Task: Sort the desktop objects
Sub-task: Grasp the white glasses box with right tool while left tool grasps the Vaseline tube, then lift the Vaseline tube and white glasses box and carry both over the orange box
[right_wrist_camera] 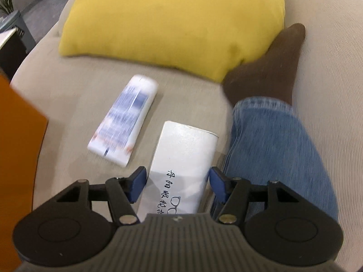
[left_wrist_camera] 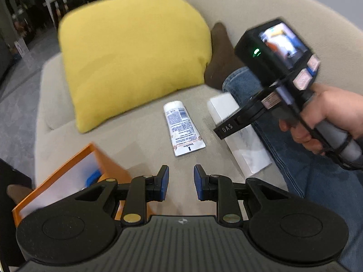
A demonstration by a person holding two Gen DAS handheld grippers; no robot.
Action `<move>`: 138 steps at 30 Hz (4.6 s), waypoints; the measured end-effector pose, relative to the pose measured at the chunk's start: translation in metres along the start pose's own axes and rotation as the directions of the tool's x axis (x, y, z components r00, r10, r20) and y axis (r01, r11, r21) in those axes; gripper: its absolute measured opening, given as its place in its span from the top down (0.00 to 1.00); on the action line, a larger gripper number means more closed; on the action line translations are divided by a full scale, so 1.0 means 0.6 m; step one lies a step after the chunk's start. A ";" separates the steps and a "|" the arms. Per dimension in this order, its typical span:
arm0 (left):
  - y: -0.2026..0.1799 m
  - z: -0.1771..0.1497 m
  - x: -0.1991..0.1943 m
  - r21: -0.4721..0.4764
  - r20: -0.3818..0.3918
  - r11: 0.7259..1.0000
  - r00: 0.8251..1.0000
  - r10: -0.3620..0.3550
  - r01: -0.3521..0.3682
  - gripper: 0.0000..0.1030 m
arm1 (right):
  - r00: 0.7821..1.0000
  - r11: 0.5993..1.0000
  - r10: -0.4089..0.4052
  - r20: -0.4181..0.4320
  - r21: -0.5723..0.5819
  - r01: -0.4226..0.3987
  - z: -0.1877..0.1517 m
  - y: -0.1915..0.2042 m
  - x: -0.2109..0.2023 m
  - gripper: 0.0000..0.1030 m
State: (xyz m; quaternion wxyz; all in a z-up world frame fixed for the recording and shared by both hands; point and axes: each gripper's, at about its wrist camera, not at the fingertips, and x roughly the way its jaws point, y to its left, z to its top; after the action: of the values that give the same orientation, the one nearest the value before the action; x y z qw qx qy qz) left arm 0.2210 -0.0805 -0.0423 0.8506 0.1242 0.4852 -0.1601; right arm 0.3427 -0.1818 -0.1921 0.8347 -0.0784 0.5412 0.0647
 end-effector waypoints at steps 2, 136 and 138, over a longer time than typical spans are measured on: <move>0.006 0.024 0.041 -0.025 -0.053 1.000 0.998 -0.020 0.019 0.73 | 1.000 1.000 0.008 0.018 0.010 -0.008 0.007 -0.013 0.013 0.39; 0.171 -0.169 -0.138 -0.548 0.160 0.824 0.985 -0.067 0.145 0.92 | 0.926 0.944 0.311 0.213 -0.179 -0.276 -0.098 0.114 -0.213 0.37; 0.176 -0.177 -0.126 -0.565 0.176 0.807 0.981 -0.084 0.171 0.92 | 0.929 0.946 0.302 0.212 -0.185 -0.265 -0.099 0.119 -0.217 0.37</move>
State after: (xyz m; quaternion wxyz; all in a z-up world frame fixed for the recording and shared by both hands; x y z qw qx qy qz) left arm 0.1428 0.0668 -0.0238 0.8678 -0.1842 0.4560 -0.0710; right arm 0.2228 -0.1271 -0.1014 0.8667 -0.0548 0.4364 0.2353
